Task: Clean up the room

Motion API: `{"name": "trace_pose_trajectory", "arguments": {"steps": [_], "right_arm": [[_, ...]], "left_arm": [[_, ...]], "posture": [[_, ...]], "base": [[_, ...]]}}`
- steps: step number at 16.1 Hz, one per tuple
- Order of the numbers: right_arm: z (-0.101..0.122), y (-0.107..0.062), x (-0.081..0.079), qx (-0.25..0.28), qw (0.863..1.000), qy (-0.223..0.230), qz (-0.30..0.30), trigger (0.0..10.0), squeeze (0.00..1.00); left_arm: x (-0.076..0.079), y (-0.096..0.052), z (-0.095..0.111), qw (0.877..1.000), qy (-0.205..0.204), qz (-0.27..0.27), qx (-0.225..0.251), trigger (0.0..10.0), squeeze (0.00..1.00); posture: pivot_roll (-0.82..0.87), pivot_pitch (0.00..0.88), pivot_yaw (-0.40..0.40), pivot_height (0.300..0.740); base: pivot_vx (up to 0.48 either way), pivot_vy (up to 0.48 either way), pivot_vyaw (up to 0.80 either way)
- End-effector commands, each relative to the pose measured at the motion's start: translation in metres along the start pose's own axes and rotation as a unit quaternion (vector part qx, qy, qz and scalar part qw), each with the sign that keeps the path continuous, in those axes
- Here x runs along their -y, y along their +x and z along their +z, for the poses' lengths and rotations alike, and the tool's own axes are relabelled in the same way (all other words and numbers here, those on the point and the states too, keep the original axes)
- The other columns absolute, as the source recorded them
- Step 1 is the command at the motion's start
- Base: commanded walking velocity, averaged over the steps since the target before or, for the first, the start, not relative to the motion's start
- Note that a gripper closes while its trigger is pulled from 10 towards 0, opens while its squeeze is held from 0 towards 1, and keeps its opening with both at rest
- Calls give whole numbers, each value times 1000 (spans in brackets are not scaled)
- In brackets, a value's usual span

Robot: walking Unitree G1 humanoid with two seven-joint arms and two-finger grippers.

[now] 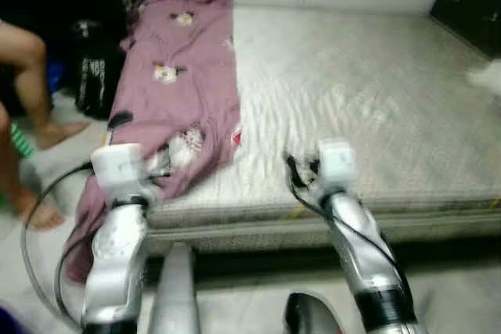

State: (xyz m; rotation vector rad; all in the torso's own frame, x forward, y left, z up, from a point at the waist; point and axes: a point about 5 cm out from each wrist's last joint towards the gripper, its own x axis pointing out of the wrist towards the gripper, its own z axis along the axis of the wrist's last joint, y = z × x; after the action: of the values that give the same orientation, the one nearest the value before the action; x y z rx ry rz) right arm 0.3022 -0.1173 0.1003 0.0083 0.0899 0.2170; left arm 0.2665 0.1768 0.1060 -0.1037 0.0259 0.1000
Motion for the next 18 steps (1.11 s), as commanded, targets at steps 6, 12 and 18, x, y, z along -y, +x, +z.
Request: {"name": "trace_pose_trajectory", "arguments": {"steps": [6,12,18], "right_arm": [[-4,0,-3,-9,1000,2,8,10000,0],[-4,1,-2,-8,1000,0,6,10000,0],[-4,1,-2,-9,1000,-4,6,10000,0]], "left_arm": [[1,1,2,1000,-8,-7,5,10000,0],[2,3,2,1000,-11,-10,5,10000,0],[3,4,3,1000,-9,-8,10,10000,0]], "posture": [[72,58,-61,610],[68,55,-58,610],[69,48,-61,610]], "base": [[0,0,0],[0,460,0],[0,275,0]]}}
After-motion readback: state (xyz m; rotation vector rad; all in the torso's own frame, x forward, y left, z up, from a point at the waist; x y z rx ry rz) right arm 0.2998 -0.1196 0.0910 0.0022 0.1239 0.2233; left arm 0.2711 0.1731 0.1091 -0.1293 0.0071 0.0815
